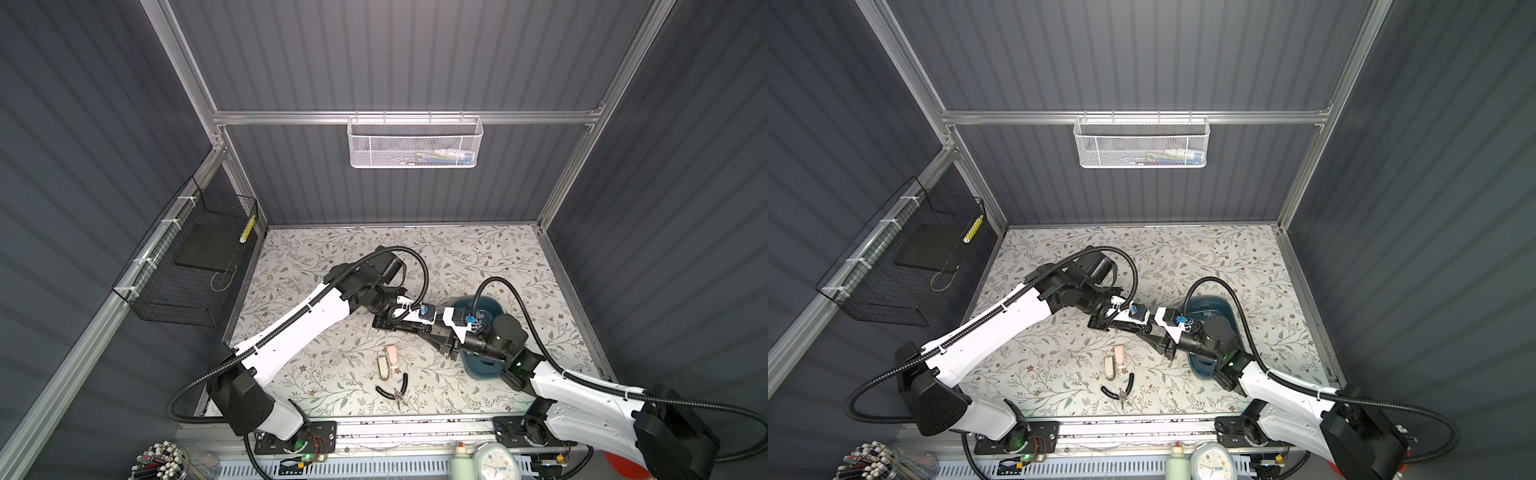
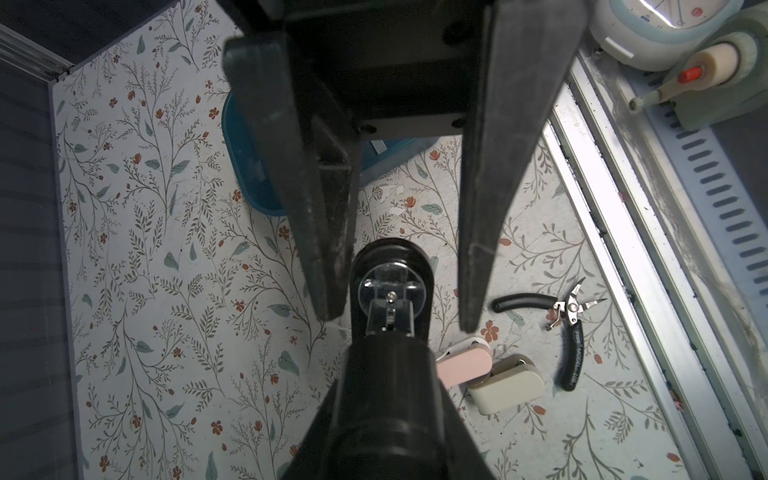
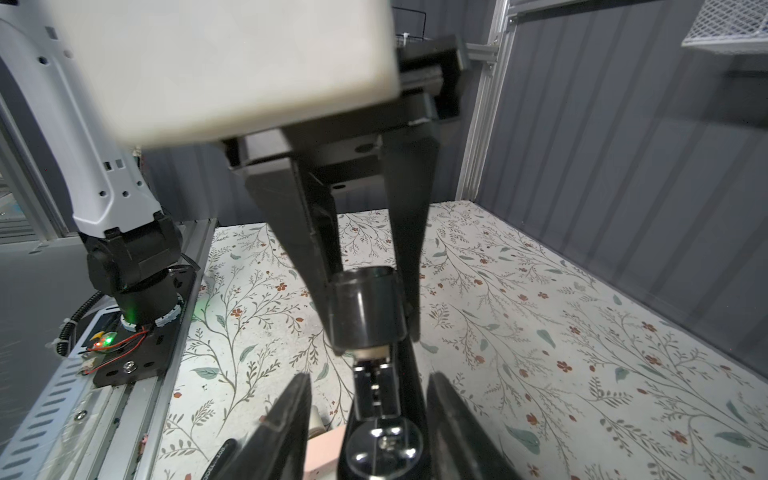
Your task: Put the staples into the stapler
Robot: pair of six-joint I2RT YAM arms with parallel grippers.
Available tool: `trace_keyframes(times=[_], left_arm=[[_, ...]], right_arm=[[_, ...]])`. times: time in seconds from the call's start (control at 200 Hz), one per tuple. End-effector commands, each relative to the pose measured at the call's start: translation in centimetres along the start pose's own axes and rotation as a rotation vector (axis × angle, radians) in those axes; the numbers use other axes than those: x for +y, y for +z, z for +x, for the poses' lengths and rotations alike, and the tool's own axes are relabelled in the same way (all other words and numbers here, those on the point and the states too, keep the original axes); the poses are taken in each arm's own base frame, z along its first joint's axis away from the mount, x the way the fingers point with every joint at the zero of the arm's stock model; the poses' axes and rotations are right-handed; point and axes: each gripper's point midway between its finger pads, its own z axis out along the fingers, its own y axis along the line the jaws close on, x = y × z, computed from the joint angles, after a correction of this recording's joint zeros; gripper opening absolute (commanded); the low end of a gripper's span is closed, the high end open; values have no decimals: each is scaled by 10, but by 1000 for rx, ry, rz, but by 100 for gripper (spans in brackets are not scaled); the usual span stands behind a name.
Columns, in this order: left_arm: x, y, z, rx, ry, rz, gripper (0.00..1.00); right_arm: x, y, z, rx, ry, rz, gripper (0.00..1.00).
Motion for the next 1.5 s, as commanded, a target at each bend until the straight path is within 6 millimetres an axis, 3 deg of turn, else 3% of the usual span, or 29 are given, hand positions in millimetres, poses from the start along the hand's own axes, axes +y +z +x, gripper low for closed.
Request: trace_keyframes(times=[0.0, 0.17, 0.19, 0.48, 0.931, 1.251, 1.496], left_arm=[[-5, -8, -12, -51, 41, 5, 0], [-8, -13, -18, -78, 53, 4, 0], [-8, -14, -19, -83, 55, 6, 0], [-14, -29, -36, -161, 67, 5, 0], [-8, -64, -47, -249, 63, -85, 0], [-14, -71, -57, -303, 85, -72, 0], [-16, -74, -58, -315, 91, -72, 0]], right_arm=[[-5, 8, -5, 6, 8, 6, 37], [-7, 11, -4, 18, 1, 7, 32], [-7, 14, 4, 41, 13, 3, 32], [-14, 24, 21, 102, 17, 11, 24], [-8, 23, 46, 157, -43, -18, 22], [-1, 31, 35, 127, -24, -68, 32], [-1, 37, 31, 117, -14, -63, 31]])
